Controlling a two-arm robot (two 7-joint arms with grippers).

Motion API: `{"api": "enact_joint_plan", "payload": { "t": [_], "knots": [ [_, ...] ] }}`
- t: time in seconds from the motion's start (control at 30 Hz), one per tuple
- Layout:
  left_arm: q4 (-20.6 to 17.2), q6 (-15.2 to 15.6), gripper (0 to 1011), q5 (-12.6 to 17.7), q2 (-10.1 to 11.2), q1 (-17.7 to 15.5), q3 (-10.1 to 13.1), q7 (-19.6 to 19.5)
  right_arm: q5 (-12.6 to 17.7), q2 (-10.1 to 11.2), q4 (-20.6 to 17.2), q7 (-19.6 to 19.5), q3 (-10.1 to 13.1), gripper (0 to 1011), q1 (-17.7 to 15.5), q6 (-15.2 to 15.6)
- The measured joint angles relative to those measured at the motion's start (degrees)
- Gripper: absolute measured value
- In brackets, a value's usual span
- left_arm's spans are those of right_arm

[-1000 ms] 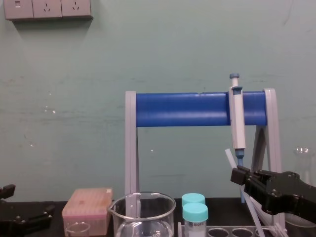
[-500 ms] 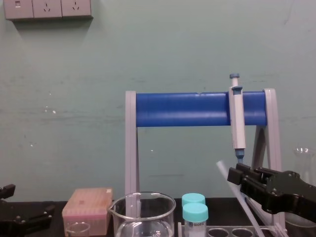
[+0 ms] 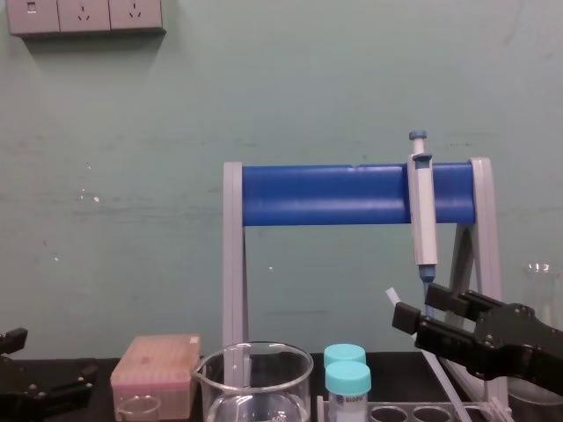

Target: Pick up the stirring rod with one hand, then place it down.

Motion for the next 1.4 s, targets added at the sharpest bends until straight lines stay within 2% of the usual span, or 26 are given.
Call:
{"api": "enact_joint_plan", "payload": {
  "t": [0.07,0.33,0.43,0.53,0.57,0.67,0.7,0.77,0.8,0.87,0.97,1.0,1.03,1.07,1.1,1.13,1.27,1.4],
  "knots": [
    [0.0,0.0,1000,0.0,0.0,0.0,0.0,0.0,0.0,0.0,0.0,0.0,0.0,738,0.0,0.0],
    [0.0,0.0,1000,0.0,0.0,0.0,0.0,0.0,0.0,0.0,0.0,0.0,0.0,984,0.0,0.0],
    [0.0,0.0,1000,0.0,0.0,0.0,0.0,0.0,-0.6,0.1,-0.8,-0.8,0.2,1000,-0.2,-0.9],
    [0.0,0.0,1000,0.0,0.0,0.0,0.0,0.0,-1.9,0.0,-3.3,-4.6,2.1,1002,-1.3,-2.9],
    [0.0,0.0,1000,0.0,0.0,0.0,0.0,0.0,-1.9,0.0,-3.3,-4.6,2.1,1002,-1.3,-2.9],
    [0.0,0.0,1000,0.0,0.0,0.0,0.0,0.0,-4.2,-0.1,-6.4,-10.8,4.7,1002,-3.2,-3.0],
    [0.0,0.0,1000,0.0,0.0,0.0,0.0,0.0,-4.2,-0.1,-6.4,-10.8,4.7,1002,-3.2,-3.0],
    [0.0,0.0,1000,0.0,0.0,0.0,0.0,0.0,-5.2,0.0,-8.9,-16.1,6.9,1002,-5.1,0.7],
    [0.0,0.0,1000,0.0,0.0,0.0,0.0,0.0,-5.2,0.0,-8.9,-16.1,6.9,1000,-5.1,0.7],
    [0.0,0.0,1000,0.0,0.0,0.0,0.0,0.0,-5.8,0.2,-10.8,-20.7,8.4,1002,-7.1,6.3],
    [0.0,0.0,1000,0.0,0.0,0.0,0.0,0.0,-6.5,0.6,-12.1,-23.9,9.3,1002,-8.5,10.8],
    [0.0,0.0,1000,0.0,0.0,0.0,0.0,0.0,-6.9,0.9,-12.9,-25.9,9.8,1002,-9.5,14.5],
    [0.0,0.0,1000,0.0,0.0,0.0,0.0,0.0,-7.0,1.0,-13.2,-26.9,10.0,1002,-9.9,16.3],
    [0.0,0.0,1000,0.0,0.0,0.0,0.0,0.0,-7.2,1.2,-13.6,-28.3,10.4,1002,-10.5,19.8],
    [0.0,0.0,1000,0.0,0.0,0.0,0.0,0.0,-7.2,1.2,-13.8,-28.9,10.6,1002,-10.8,21.1],
    [0.0,0.0,1000,0.0,0.0,0.0,0.0,0.0,-7.3,1.1,-13.9,-30.0,10.8,1002,-11.0,23.9],
    [0.0,0.0,1000,0.0,0.0,0.0,0.0,0.0,-7.3,0.7,-13.7,-30.5,11.2,1002,-11.1,26.1],
    [0.0,0.0,1000,0.0,0.0,0.0,0.0,0.0,-7.3,0.7,-13.7,-30.6,11.2,1002,-11.1,26.1]
  ]
}}
